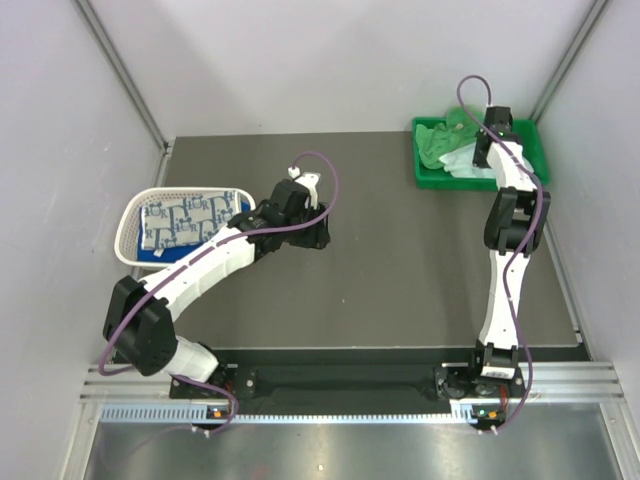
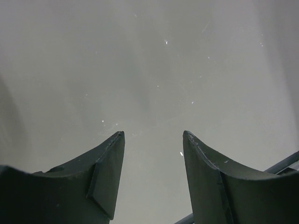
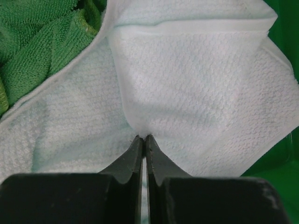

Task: Fold and stack the towels
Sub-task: Grab crumpled towel

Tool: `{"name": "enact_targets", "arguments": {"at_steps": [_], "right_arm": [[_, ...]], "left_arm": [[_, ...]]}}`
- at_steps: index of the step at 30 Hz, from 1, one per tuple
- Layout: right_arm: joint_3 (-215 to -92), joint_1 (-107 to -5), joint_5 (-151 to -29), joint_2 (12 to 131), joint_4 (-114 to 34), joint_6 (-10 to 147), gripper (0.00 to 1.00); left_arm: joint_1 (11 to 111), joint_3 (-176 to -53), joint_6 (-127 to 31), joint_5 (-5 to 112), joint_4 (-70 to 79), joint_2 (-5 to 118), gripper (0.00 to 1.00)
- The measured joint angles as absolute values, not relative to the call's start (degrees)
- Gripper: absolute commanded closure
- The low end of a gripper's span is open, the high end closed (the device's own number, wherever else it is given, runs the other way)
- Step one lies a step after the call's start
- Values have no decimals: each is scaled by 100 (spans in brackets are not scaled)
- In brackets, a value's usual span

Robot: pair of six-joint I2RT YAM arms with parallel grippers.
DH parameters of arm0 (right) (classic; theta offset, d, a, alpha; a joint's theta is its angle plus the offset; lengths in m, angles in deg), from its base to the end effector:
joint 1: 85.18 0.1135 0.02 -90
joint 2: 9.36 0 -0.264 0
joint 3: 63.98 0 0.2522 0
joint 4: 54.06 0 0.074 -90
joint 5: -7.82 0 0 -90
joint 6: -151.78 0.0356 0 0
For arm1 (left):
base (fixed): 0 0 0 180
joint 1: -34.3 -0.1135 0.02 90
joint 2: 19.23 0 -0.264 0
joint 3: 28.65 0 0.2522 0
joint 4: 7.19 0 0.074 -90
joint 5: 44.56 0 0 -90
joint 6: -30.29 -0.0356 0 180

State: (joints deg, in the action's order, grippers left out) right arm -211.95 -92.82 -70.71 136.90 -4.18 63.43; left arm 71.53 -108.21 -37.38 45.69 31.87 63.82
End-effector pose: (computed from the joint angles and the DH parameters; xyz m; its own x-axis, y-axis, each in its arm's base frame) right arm 0.5583 -0.0820 0.1865 -0.7307 0.1265 -0.6709 0.2829 0.9504 -0.1289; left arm 0.2551 -0.1940 0.2861 -0.7289 0.0767 -0.6803 0.3574 0.8901 -0.2826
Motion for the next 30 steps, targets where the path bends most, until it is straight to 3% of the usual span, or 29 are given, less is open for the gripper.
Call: {"name": "enact_targets", "arguments": {"at_steps": [12,30], "right_arm": [[-20371,-9282,-6908,13141,-1214,6555,100],[-20102,-8954,-6945,10897,-1622,6686,100]], "left_arm": [[7153,-10824,-3738,4610,3181,6382,43],[7153,-10824,-3736,4604,3179,6349,44]]}}
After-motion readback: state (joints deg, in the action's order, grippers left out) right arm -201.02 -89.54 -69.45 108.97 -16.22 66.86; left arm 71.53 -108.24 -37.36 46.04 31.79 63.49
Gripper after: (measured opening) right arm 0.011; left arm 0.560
